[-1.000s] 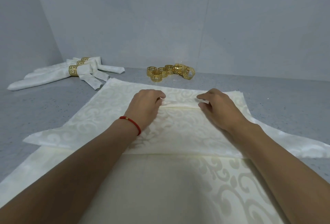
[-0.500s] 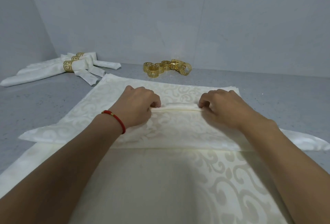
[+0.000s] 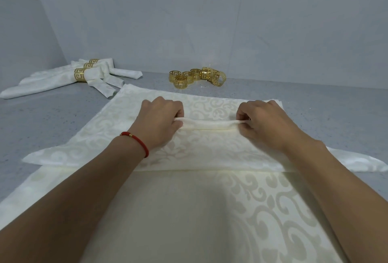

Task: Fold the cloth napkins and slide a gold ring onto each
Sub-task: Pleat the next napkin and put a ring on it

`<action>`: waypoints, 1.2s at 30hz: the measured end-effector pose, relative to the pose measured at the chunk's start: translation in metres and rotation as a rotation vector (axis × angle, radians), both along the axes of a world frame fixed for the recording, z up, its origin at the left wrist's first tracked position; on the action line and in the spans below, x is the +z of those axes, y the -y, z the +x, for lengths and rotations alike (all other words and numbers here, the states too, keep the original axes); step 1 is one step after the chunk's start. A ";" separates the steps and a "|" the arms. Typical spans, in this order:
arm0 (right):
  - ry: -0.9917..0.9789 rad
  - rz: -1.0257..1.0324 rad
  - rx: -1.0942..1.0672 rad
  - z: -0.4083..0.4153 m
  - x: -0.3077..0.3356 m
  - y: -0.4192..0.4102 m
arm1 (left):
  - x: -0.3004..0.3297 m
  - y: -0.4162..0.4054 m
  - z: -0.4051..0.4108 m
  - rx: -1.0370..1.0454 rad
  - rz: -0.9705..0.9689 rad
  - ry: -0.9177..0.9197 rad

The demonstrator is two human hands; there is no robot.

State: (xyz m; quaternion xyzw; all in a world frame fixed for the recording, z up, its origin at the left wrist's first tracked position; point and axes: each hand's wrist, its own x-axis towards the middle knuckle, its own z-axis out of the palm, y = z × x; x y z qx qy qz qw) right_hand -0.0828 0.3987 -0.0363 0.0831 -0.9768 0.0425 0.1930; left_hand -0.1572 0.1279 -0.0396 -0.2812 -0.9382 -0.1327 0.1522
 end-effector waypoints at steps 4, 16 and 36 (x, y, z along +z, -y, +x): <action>0.096 0.092 0.021 0.000 0.005 -0.001 | 0.002 -0.001 0.000 -0.089 -0.171 -0.233; 0.233 -0.170 -0.033 0.007 0.006 -0.007 | 0.007 0.005 0.000 -0.082 -0.099 0.138; 0.305 -0.155 -0.013 0.007 0.009 -0.014 | 0.008 0.010 0.002 -0.129 -0.124 0.169</action>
